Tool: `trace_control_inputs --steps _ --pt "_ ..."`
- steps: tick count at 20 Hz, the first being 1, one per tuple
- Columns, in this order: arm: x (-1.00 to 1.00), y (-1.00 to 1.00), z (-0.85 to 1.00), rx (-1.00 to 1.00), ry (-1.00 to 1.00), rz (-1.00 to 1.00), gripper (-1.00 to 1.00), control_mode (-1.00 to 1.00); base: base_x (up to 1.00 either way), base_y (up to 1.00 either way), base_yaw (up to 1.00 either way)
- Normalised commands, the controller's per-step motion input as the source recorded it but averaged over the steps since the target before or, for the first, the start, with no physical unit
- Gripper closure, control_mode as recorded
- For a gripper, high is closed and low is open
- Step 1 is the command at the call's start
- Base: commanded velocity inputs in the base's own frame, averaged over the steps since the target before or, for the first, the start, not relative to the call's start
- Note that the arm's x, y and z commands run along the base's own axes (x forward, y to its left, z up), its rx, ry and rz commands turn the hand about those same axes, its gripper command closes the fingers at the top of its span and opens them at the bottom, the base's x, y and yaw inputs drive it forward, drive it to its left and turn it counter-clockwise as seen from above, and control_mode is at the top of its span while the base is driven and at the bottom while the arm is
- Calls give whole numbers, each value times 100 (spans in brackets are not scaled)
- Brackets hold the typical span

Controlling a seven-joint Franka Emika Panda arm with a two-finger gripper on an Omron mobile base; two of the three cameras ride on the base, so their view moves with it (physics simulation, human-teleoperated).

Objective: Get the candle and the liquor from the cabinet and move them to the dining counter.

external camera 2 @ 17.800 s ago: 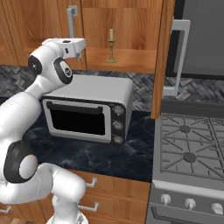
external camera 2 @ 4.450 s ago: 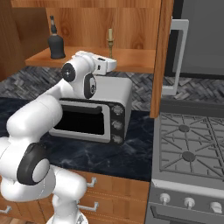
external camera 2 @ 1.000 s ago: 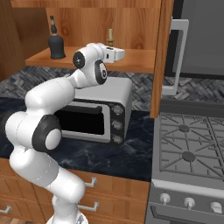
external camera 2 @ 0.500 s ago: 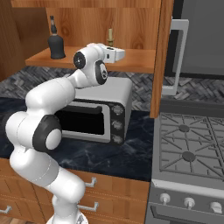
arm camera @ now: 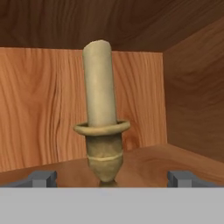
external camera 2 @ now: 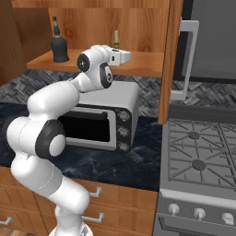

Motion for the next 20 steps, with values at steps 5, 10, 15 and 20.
trace_control_inputs --steps 5,10,15,20 --pt "10 9 0 0 0 0 -100 -100 0 0 0" --pt "1 -8 0 0 0 0 -100 -100 0 0 0" --pt "0 -3 0 0 0 0 -100 -100 0 0 0" --pt "4 0 0 0 0 0 -100 -100 0 0 0"
